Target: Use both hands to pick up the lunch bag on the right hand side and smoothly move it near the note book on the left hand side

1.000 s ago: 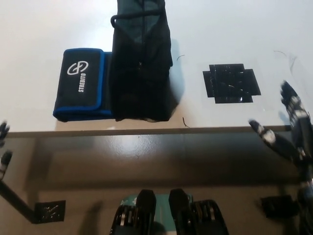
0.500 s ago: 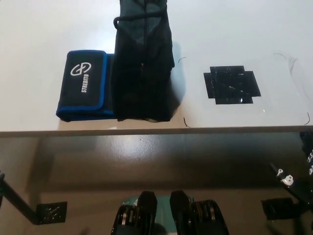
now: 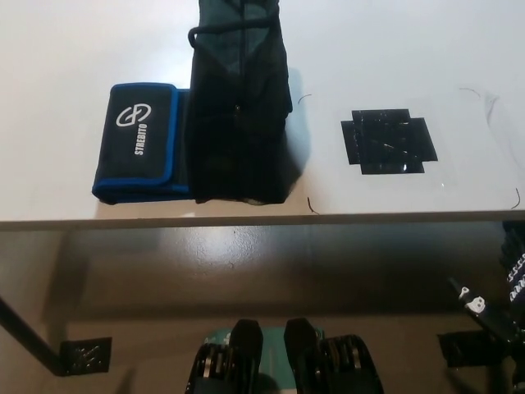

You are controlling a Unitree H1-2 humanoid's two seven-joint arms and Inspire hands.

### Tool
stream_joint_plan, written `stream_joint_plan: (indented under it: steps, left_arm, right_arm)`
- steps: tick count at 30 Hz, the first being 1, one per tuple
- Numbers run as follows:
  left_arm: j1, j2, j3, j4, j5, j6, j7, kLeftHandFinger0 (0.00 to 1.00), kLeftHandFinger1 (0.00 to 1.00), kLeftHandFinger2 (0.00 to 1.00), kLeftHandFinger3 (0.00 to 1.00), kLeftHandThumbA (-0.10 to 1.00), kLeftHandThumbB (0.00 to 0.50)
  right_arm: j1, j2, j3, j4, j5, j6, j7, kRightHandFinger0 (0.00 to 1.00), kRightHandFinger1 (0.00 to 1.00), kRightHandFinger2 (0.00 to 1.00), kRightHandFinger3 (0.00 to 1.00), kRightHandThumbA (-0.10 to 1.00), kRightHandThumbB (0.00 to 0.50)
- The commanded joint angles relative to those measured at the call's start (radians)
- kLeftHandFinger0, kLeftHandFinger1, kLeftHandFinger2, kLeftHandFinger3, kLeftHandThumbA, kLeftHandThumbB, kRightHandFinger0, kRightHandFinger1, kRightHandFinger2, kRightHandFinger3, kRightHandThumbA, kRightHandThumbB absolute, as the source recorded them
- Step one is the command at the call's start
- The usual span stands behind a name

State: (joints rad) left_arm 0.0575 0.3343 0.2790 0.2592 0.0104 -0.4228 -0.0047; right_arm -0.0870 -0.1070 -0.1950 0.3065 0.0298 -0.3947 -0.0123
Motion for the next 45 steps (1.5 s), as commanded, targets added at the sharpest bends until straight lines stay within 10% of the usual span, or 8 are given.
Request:
stream_joint_plan:
  steps: [1,45]
  left_arm:
    - [0.005,0.015,0.012,-0.016,-0.035,-0.047,-0.003,1.0,1.0,1.0,1.0,1.0,0.16]
    - [-0.039,0.029,0.016,-0.018,-0.038,-0.047,-0.002,1.0,1.0,1.0,1.0,1.0,0.175]
  right_arm:
    - [-0.011,-0.008,-0.005,-0.018,0.016,-0.075,0.019,1.0,1.0,1.0,1.0,1.0,0.151]
    - [-0.023,-0.017,-0.001,-0.042,0.006,-0.075,0.02,1.0,1.0,1.0,1.0,1.0,0.161]
